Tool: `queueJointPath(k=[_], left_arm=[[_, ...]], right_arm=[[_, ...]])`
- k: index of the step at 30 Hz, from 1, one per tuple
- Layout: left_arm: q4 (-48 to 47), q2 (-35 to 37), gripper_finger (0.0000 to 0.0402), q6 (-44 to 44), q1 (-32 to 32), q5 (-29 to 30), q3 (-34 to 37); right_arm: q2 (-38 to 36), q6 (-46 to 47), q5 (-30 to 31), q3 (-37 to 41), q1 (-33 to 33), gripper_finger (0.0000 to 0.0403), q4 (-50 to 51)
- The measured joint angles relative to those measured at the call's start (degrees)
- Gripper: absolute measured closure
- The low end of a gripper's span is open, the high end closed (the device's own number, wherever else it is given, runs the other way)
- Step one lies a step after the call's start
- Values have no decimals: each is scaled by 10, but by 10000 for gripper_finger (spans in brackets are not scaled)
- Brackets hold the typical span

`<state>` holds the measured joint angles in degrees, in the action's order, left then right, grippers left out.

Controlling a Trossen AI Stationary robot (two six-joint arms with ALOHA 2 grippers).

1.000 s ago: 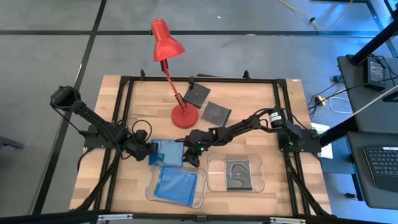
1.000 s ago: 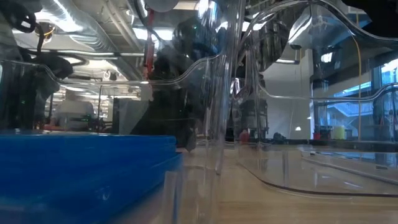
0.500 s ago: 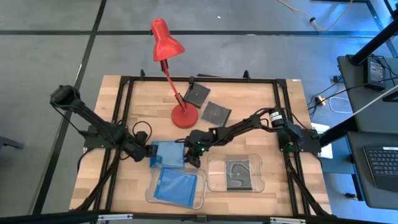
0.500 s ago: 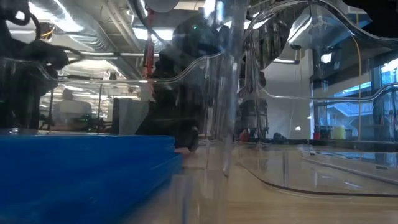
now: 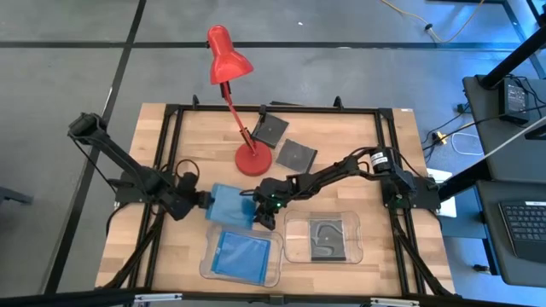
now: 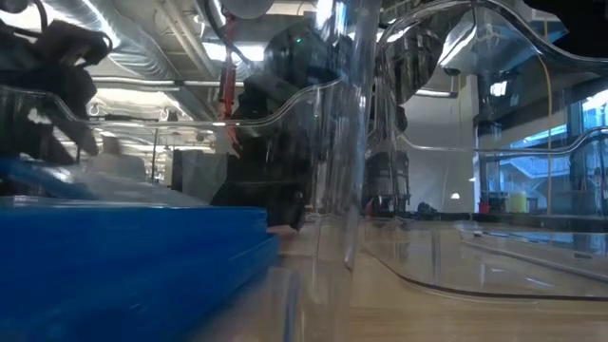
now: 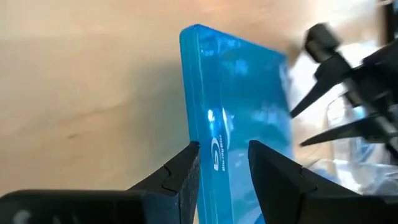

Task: Pick & place jewel cases by type
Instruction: Put the blue cd case into the left transparent bin

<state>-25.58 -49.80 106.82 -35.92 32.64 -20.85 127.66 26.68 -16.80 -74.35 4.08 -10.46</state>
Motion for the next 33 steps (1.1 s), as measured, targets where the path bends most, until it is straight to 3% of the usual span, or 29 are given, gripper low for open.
queueJointPath(k=[9,15,23,33], left_arm=[[3,19,272,-35,0,49,-2],[10,19,272,-133,0,65,-2],[46,19,272,-264,0,134,-3],[55,19,272,-382,0,140,-3]], right_arm=[[0,-2,0,0,-1,240,-8],[0,-20,0,1,-1,240,-11],[1,-45,0,0,-1,240,-25],[2,-64,0,0,-1,240,-36]])
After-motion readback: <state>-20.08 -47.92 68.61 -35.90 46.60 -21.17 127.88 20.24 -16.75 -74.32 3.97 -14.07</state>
